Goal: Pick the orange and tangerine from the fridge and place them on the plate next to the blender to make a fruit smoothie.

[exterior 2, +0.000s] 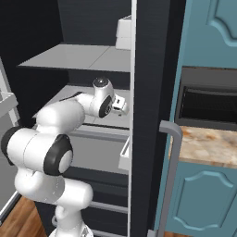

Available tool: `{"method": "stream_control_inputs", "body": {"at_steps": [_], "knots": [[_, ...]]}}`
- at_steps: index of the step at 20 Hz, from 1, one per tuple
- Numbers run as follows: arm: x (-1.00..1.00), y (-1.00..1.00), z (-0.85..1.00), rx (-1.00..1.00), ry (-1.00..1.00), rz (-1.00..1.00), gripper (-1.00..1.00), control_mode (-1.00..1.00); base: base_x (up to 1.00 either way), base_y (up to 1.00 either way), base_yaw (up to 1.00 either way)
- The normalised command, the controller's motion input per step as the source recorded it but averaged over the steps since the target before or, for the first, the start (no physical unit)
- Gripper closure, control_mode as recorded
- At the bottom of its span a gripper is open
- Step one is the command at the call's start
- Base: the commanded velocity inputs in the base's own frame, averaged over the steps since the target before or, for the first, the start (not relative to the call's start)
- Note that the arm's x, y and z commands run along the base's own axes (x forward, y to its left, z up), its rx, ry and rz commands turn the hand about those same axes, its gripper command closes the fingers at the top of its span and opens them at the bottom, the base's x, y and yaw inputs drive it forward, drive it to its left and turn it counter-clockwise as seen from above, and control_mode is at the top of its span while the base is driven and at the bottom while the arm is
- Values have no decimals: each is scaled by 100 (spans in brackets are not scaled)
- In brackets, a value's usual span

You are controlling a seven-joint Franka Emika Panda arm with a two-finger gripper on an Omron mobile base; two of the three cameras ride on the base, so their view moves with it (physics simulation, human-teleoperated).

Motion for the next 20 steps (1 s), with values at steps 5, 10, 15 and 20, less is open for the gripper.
{"method": "stream_control_inputs", "body": {"at_steps": [5,10,15,20], "knots": [[35,-1,-12,0,2,0,-100,-100,0,0,0],[29,-1,-14,0,5,0,-100,-100,0,0,0],[35,-12,-20,0,6,0,-100,-100,0,0,0],[20,-18,-22,0,4,0,-100,-100,0,0,0]]}}
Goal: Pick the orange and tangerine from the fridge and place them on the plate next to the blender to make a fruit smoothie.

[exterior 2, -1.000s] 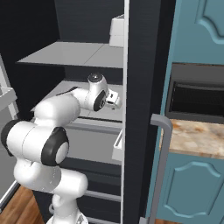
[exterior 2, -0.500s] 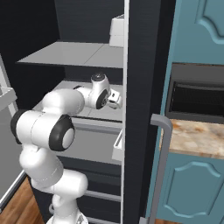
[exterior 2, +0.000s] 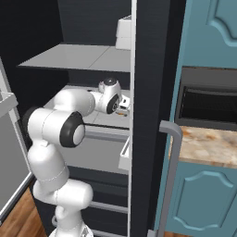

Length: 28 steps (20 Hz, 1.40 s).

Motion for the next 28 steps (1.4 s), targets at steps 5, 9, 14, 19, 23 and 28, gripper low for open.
{"method": "stream_control_inputs", "body": {"at_steps": [5,9,14,19,23,28], "knots": [[33,0,-12,0,2,0,-100,-100,0,0,0],[33,0,-11,0,0,0,-100,-100,0,0,0],[26,0,-8,0,0,0,-100,-100,0,0,0],[6,0,-23,0,0,0,100,-100,0,0,0],[1,0,-27,0,0,0,100,-100,0,0,0],[-5,0,0,0,-1,0,100,-100,0,0,0]]}}
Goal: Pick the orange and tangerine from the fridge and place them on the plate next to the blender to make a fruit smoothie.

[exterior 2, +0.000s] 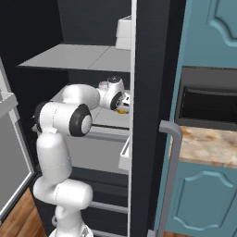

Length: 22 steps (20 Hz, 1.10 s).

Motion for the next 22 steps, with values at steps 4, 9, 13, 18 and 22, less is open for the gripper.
{"method": "stream_control_inputs", "body": {"at_steps": [4,9,13,18,22], "knots": [[-55,0,0,0,-14,0,100,-100,0,0,0],[-84,8,12,-3,-31,0,100,-100,0,0,0],[-83,15,50,-5,-31,0,100,-100,0,0,0],[-88,30,84,-6,-15,-1,100,-100,0,0,0],[-91,41,100,0,-1,0,100,-100,0,0,0]]}}
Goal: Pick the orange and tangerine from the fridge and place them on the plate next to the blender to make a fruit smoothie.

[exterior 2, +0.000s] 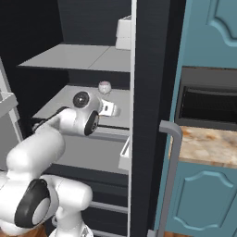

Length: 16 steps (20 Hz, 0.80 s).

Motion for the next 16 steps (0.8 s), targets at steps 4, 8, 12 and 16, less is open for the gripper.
{"method": "stream_control_inputs", "body": {"at_steps": [4,8,12,16], "knots": [[-100,30,100,0,0,0,100,-100,0,0,0],[-100,31,100,5,10,0,100,-100,0,0,0],[-100,34,96,10,15,0,100,-100,0,0,0],[-92,22,58,22,29,1,100,-100,0,0,0]]}}
